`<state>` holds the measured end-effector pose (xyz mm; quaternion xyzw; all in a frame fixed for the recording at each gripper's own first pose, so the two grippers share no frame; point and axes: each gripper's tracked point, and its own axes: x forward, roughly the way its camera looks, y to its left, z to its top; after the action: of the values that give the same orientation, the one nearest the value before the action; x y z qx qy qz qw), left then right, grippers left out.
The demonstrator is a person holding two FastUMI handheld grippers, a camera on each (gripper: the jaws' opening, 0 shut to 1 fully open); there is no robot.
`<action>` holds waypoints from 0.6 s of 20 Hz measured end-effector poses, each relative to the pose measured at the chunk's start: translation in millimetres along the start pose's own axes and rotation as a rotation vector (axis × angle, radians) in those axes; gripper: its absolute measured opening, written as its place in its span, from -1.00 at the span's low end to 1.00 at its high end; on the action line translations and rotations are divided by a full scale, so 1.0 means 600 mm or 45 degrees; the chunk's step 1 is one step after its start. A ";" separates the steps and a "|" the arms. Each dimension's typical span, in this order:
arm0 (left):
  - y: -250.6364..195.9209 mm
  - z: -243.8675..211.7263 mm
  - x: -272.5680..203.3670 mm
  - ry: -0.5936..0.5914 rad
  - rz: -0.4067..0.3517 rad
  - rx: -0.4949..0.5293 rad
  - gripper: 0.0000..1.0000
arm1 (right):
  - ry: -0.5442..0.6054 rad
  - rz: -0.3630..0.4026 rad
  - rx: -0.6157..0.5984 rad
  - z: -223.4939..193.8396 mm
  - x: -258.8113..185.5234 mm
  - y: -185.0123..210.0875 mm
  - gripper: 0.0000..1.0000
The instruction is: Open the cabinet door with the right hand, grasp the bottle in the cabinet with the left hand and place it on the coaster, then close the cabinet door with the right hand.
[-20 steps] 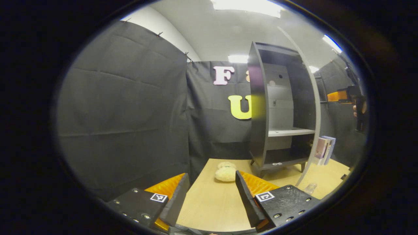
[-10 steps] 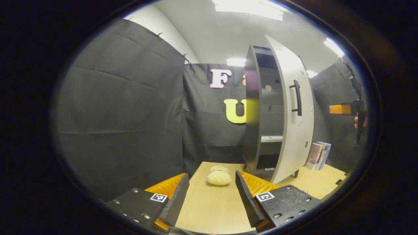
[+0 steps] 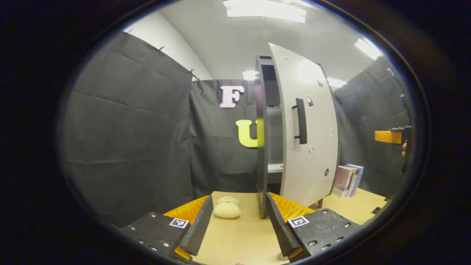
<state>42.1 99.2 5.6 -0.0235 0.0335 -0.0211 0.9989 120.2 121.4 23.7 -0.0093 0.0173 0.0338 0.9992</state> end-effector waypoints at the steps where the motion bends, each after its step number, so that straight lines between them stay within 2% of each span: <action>1: -0.019 0.000 0.001 0.001 -0.006 -0.005 0.63 | 0.004 0.005 0.003 -0.005 -0.004 -0.014 0.82; 2: -0.033 0.001 0.003 -0.002 -0.007 -0.007 0.64 | 0.008 0.009 -0.002 -0.010 -0.008 -0.028 0.89; 6: -0.095 0.009 0.013 -0.007 -0.021 -0.027 0.64 | 0.024 0.006 -0.009 -0.031 -0.015 -0.076 0.89; 7: -0.107 0.008 0.015 -0.006 -0.026 -0.032 0.76 | 0.029 0.007 0.003 -0.036 -0.014 -0.083 0.89; 10: -0.141 0.008 0.020 0.002 -0.037 -0.052 0.75 | 0.046 0.011 0.024 -0.052 -0.014 -0.100 0.89; 11: -0.146 0.008 0.021 0.005 -0.036 -0.053 0.52 | 0.052 0.009 0.029 -0.056 -0.014 -0.103 0.89; 12: -0.148 0.008 0.022 0.008 -0.033 -0.051 0.75 | 0.058 0.012 0.035 -0.060 -0.013 -0.105 0.82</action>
<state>51.8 9.9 13.8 -0.0441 0.0369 -0.0336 0.9978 115.6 57.4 -11.0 0.0039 0.0405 0.0380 0.9984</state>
